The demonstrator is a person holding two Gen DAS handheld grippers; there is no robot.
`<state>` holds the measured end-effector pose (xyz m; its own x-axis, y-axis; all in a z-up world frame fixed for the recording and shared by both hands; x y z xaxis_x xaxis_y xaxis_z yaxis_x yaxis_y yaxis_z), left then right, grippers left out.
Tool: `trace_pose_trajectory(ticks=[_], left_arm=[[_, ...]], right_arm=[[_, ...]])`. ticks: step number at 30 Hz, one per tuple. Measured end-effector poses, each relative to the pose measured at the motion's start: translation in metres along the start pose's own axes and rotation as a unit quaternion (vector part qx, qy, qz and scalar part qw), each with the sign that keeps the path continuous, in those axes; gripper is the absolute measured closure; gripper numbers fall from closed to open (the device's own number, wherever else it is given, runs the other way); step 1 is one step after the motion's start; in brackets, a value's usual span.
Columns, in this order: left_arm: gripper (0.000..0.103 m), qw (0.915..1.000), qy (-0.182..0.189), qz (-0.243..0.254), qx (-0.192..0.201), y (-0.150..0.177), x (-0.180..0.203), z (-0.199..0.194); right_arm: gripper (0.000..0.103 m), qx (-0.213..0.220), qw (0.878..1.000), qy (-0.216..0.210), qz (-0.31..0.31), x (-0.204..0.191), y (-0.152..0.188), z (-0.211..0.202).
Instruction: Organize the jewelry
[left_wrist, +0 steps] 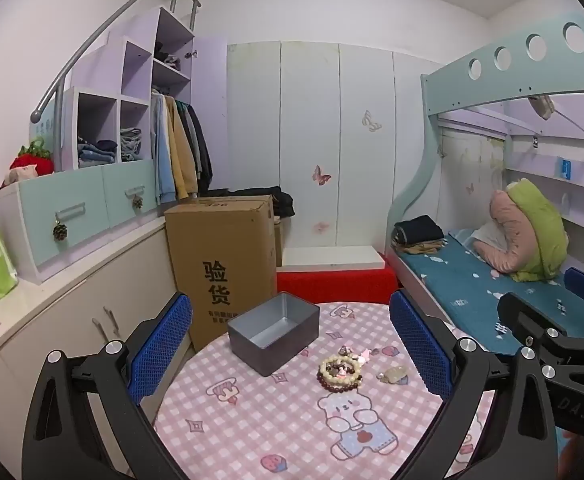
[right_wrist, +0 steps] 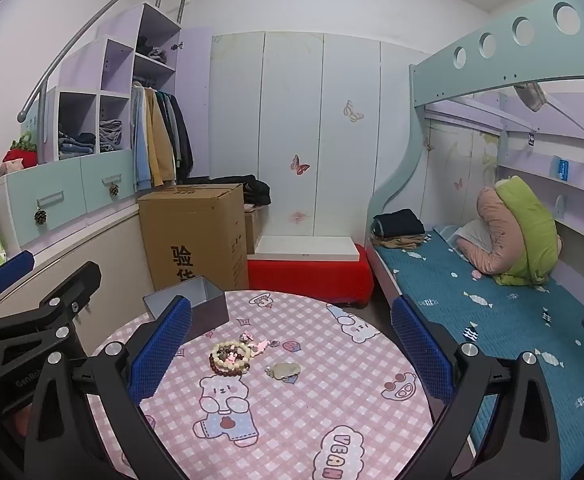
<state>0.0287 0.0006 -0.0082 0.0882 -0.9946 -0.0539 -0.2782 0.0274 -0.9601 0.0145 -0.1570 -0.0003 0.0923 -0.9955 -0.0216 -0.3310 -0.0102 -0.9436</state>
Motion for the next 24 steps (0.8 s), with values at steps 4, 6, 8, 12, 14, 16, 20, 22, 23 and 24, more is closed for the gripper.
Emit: trace_pose_trajectory(ticks=[4,6,8,12,14,16,20,22,23,24], left_arm=[[0.007,1.0000,0.000,0.001,-0.002,-0.0002,-0.0005,0.0005],[0.007,1.0000,0.000,0.002,-0.002,0.0000,0.0002,0.0003],[0.007,1.0000,0.001,0.002,-0.002,0.0000,0.0001,0.0003],[0.007,1.0000,0.001,0.001,-0.002,-0.0007,0.0001,-0.0015],[0.007,1.0000,0.001,0.000,-0.002,-0.0011,-0.0001,-0.0026],[0.007,1.0000,0.003,0.000,-0.003,0.0010,0.0011,0.0008],[0.007,1.0000,0.002,0.001,-0.003,0.0019,0.0026,0.0010],[0.007,1.0000,0.004,0.000,-0.004,0.0015,0.0023,0.0009],[0.007,1.0000,0.004,0.000,-0.004,0.0017,0.0026,0.0007],[0.007,1.0000,0.004,0.000,-0.003,0.0017,0.0030,0.0005]], right_arm=[[0.006,0.000,1.000,0.000,0.001,0.0003,0.0001,0.0001],[0.006,-0.001,1.000,0.000,0.002,0.0004,0.0002,0.0002],[0.006,-0.001,1.000,0.000,0.002,0.0002,0.0005,0.0002],[0.006,0.000,1.000,0.000,0.001,-0.0003,0.0003,0.0000],[0.006,0.000,1.000,0.000,0.001,0.0002,0.0005,0.0003],[0.006,0.000,1.000,0.000,0.001,0.0001,0.0008,0.0004],[0.006,-0.001,1.000,0.000,0.002,0.0005,0.0011,0.0007],[0.006,-0.001,1.000,0.000,0.002,0.0004,0.0011,0.0006],[0.006,-0.001,1.000,0.000,0.001,0.0005,0.0009,0.0006],[0.006,-0.001,1.000,0.000,0.001,0.0005,0.0009,0.0006]])
Point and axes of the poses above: each gripper's, at about its wrist camera, not at the fingertips, and z roughly the way its jaws point, x to its right, y to its underside, the point moved 3 cm from there along z, roughly the way its jaws point, and after that the axes turned 6 degrees about -y, right-handed, at the moved point
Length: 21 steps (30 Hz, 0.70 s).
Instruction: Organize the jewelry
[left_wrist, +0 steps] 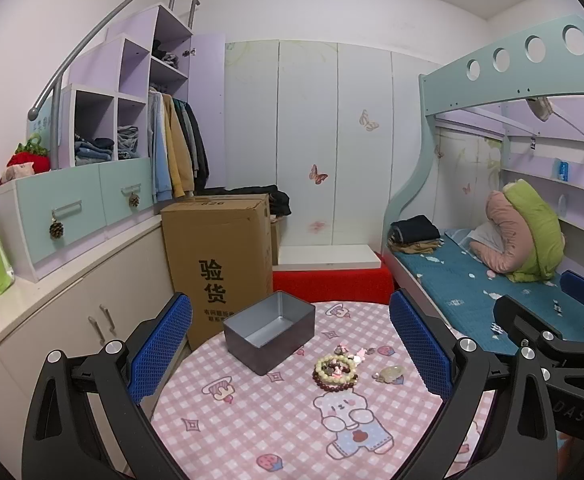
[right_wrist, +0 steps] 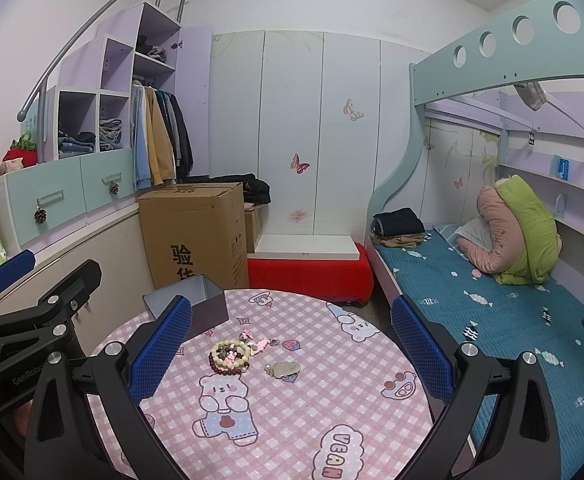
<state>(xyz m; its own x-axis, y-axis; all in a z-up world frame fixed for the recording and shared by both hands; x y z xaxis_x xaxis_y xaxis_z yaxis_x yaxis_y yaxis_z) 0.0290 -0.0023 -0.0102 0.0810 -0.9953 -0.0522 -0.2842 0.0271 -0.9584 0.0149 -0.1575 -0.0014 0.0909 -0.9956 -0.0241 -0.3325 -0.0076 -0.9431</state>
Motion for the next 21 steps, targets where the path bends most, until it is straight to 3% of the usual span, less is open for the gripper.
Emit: trace_pose_trajectory(ticks=[21], left_arm=[[0.007,1.0000,0.001,0.001,0.002,-0.0056,0.0017,-0.0031]], right_arm=[[0.006,0.000,1.000,0.000,0.000,-0.0002,0.0000,-0.0001]])
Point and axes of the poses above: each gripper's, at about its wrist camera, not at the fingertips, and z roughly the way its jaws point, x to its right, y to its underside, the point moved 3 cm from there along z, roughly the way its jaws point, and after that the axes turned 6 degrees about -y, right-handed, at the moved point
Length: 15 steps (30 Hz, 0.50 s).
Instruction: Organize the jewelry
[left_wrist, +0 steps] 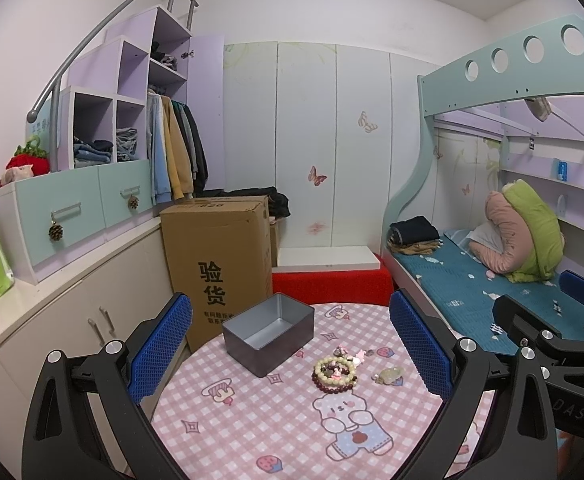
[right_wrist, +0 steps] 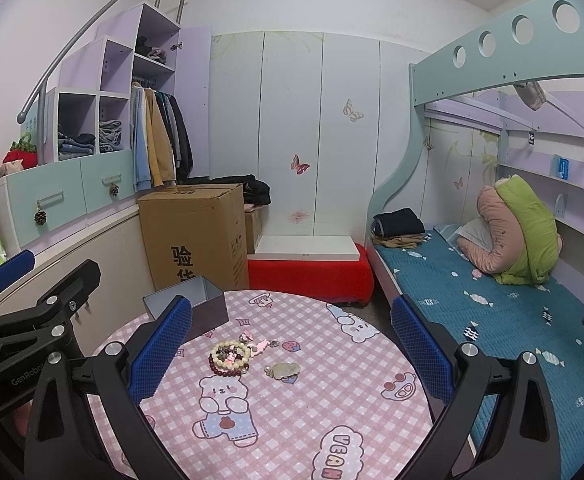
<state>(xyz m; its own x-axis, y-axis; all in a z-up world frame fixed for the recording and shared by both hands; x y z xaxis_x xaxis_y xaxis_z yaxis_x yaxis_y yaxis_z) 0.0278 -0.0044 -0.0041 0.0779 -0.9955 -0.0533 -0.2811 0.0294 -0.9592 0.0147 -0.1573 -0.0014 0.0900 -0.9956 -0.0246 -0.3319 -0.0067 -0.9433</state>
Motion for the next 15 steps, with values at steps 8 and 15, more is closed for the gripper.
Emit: trace_pose_trajectory(ticks=[8,15], left_arm=[[0.007,1.0000,0.000,0.000,0.002,-0.0005,-0.0003,-0.0013],[0.007,1.0000,0.001,0.001,0.003,-0.0038,0.0016,-0.0014]], right_arm=[[0.006,0.000,1.000,0.000,0.001,0.0005,-0.0002,-0.0002],[0.006,0.001,1.000,-0.001,0.001,0.0007,-0.0007,-0.0006]])
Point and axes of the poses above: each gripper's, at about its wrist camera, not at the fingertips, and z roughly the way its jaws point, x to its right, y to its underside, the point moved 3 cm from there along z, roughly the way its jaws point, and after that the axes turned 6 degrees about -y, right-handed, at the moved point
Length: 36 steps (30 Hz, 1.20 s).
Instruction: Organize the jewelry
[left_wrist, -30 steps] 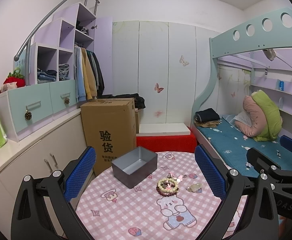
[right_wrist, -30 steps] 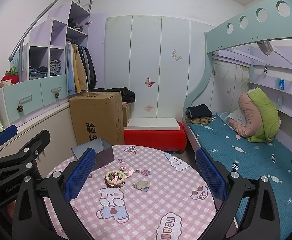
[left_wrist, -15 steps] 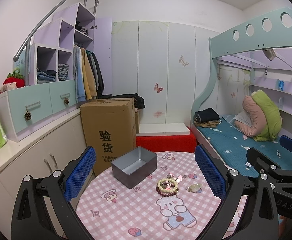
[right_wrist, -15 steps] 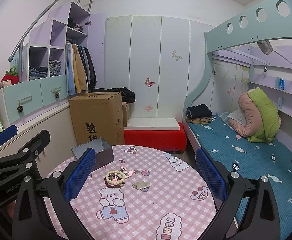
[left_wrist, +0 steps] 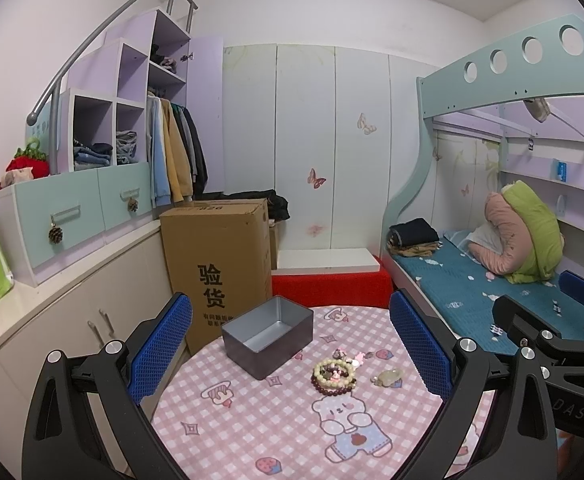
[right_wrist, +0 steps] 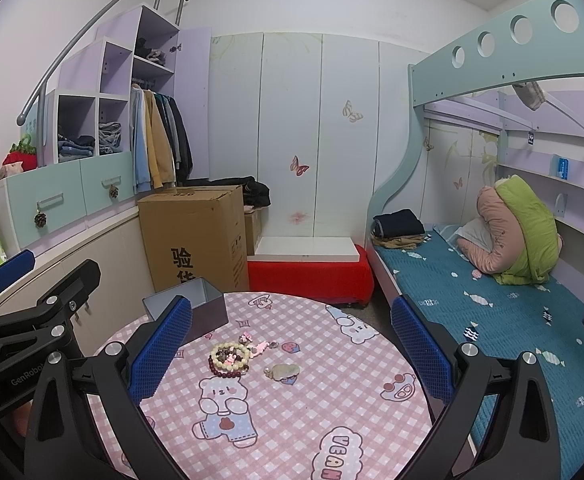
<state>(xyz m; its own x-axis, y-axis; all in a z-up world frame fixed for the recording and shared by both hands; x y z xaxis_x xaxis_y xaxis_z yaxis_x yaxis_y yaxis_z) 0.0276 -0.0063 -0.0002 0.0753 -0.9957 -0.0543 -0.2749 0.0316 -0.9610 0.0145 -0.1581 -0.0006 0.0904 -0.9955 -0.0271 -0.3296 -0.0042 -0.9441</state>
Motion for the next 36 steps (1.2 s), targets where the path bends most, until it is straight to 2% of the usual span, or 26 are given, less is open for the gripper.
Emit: trace_pose_trajectory(ticks=[31,36], left_arm=[[0.007,1.0000,0.001,0.003,-0.003,0.006,-0.001,0.002],[0.007,0.9999,0.001,0.009,-0.013,0.012,0.001,0.010]], right_arm=[[0.006,-0.007,1.000,-0.002,0.006,0.002,0.010,0.008],[0.006,-0.015,1.000,-0.002,0.009,0.003,0.014,0.014]])
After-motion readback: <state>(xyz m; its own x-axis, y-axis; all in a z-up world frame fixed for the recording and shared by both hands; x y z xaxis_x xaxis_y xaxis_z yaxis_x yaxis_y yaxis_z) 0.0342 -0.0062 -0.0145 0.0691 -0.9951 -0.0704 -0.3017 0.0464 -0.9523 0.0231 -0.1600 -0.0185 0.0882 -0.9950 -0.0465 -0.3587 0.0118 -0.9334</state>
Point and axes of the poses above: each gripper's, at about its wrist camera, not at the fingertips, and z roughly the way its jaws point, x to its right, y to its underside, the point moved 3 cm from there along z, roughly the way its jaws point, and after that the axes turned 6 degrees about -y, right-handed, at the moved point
